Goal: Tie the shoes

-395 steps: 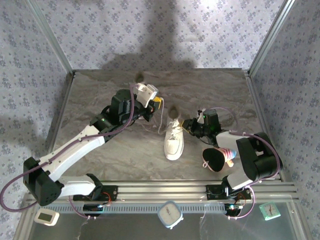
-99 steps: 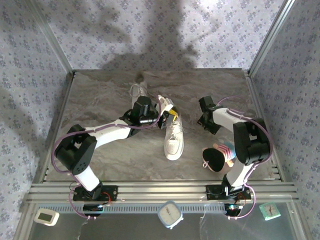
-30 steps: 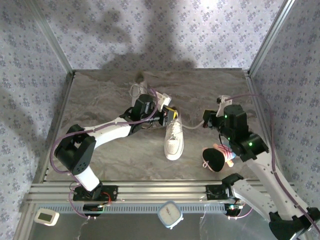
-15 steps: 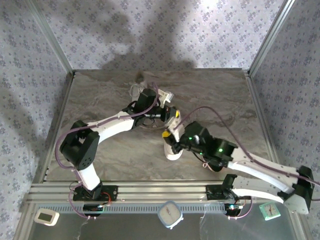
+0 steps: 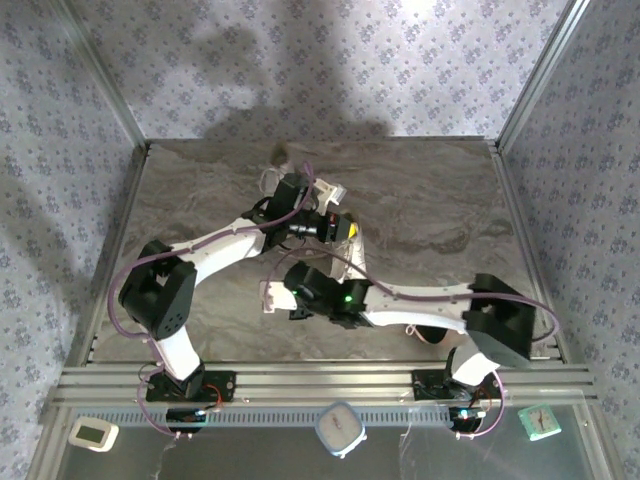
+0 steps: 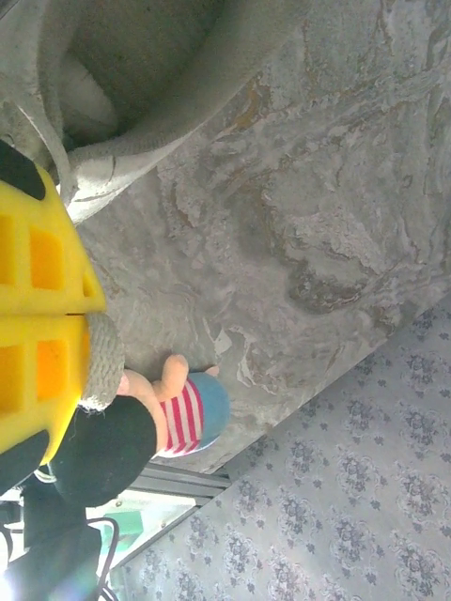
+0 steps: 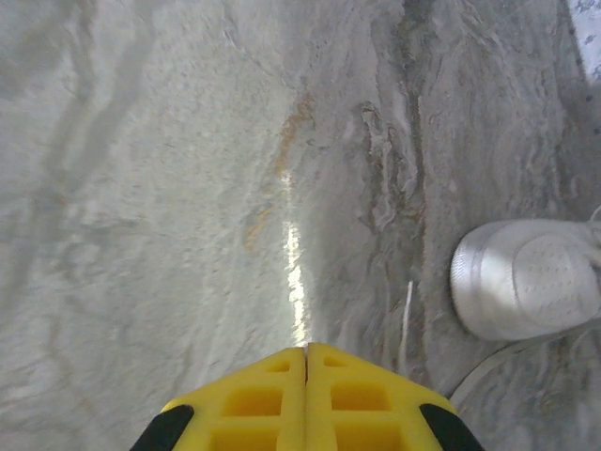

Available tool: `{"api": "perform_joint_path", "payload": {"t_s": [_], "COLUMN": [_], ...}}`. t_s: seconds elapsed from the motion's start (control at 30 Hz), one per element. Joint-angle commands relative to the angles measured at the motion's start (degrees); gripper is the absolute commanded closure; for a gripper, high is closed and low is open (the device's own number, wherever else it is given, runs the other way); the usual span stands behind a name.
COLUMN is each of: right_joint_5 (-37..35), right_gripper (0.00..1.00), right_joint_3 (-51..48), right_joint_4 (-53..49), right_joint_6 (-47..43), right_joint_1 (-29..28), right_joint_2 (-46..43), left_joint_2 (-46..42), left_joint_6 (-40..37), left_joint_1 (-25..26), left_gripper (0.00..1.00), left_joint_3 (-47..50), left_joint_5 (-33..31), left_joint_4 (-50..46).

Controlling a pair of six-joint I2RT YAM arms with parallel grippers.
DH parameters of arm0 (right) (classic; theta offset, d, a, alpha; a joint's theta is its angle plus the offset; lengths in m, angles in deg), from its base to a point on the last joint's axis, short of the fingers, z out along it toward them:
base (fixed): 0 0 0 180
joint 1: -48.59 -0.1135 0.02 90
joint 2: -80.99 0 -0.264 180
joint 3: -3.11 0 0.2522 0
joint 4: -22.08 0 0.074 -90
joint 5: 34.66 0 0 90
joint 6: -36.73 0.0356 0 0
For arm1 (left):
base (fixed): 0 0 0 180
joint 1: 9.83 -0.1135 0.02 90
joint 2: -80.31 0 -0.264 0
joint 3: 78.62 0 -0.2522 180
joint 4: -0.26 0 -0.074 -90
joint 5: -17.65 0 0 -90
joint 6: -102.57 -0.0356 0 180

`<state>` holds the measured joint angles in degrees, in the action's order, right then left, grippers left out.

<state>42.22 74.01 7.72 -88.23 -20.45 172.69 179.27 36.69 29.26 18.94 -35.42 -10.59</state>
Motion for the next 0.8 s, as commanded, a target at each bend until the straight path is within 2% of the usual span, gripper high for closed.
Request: {"api": "perform_joint_path", "payload": {"t_s": [0.0,0.07,0.13,0.2,0.27,0.3,0.43,0.6,0.77], "right_joint_5": [-7.9,-9.5,-9.2,-8.4,-8.9,-9.4,-12.0,-13.3,-22.6], "right_gripper": [1.00,1.00,0.89,0.57,0.41,0.38,0.38,0.41,0.47], "right_joint_3": [3.6,3.7,3.1,2.6,2.3,2.2,0.8,-3.4,-5.2], "right_joint_4": [0.9,2.7,3.5,3.4,2.9,2.3,-0.2,-6.4,-13.0], "right_joint_6": [-10.0,-10.7,-9.4,-7.7,-6.1,-5.0,2.2,22.5,36.0], "right_joint_1": [-0.6,-0.9,-1.2,-1.5,-2.2,-2.5,-3.4,-2.1,1.0], "right_joint_2": [5.4,8.0,8.0,6.3,4.3,3.1,-3.0,-16.1,-26.6], "left_joint_2": [0.4,0.5,0.5,0.4,0.4,0.4,0.4,0.0,0.3], "left_joint_6": [-1.5,-1.6,-1.6,-1.6,-1.6,-1.6,-1.4,-1.9,-3.0], "left_joint_1": [-0.3,-0.4,-0.5,-0.5,-0.6,-0.6,-0.6,-0.5,-0.3], "left_gripper": [1.00,1.00,1.00,1.00,1.00,1.00,1.00,1.00,1.00], "left_joint_3": [-1.9,-1.8,-1.7,-1.5,-1.3,-1.3,-0.7,0.5,1.3], "left_joint_5": [2.2,2.3,2.3,2.3,2.3,2.3,1.9,-0.4,-1.0], "left_joint_4": [-1.4,-1.4,-1.4,-1.2,-0.9,-0.7,0.3,1.9,4.1]}}
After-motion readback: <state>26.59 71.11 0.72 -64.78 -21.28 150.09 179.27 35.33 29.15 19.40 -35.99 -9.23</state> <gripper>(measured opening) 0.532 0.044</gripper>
